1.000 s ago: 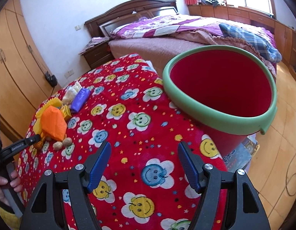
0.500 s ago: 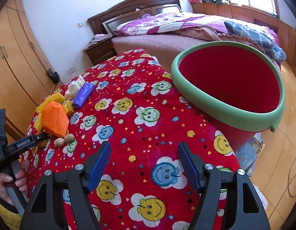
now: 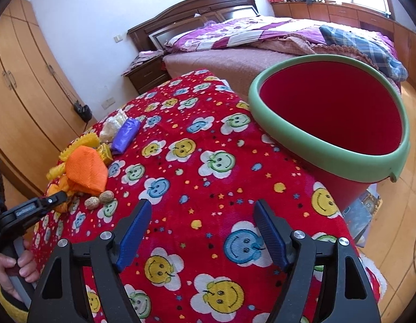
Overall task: Collect trash
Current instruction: 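Grasp the orange foam fruit net with the left gripper and lift it, then grasp the orange mesh bag with the right gripper while the left holds the foam net, then carry both orange items over the red bucket and open both grippers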
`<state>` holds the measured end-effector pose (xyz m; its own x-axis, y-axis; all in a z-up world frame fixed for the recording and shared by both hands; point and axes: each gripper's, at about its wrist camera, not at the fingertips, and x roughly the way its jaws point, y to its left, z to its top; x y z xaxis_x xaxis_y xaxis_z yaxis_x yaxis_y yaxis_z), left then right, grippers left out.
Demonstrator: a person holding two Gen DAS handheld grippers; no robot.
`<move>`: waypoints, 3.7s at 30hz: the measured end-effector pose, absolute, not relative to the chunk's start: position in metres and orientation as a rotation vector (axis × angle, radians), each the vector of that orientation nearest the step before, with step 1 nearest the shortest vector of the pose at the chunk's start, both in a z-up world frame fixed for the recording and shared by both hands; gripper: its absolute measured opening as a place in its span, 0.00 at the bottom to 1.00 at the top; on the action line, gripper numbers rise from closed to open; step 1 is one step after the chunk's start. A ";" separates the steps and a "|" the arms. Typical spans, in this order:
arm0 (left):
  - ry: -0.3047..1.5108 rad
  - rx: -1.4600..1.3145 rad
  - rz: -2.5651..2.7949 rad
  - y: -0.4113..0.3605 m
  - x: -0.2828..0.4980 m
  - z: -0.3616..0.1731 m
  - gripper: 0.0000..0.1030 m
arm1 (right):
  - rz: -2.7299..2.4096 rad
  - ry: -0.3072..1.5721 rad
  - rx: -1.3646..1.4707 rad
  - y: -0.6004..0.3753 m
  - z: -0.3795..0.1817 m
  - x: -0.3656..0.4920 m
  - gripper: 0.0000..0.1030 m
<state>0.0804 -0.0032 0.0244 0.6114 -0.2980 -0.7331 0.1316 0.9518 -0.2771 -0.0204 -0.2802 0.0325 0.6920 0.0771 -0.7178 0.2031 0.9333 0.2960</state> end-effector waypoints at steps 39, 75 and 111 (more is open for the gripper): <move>0.820 -0.250 -0.001 0.084 0.072 0.011 0.24 | 0.207 0.891 0.268 -0.138 0.026 0.089 0.81; 0.762 -0.185 -0.140 0.021 0.041 0.057 0.24 | 0.097 0.691 0.420 -0.231 0.077 0.001 0.11; 0.773 0.059 -0.609 -0.227 0.061 0.089 0.24 | -0.317 0.557 0.570 -0.407 0.076 -0.089 0.11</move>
<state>0.0611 -0.2265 0.0889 0.5539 -0.4940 -0.6702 0.5362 0.8274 -0.1668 -0.0888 -0.4072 0.0764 0.8069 -0.1306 -0.5761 0.4291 0.7999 0.4196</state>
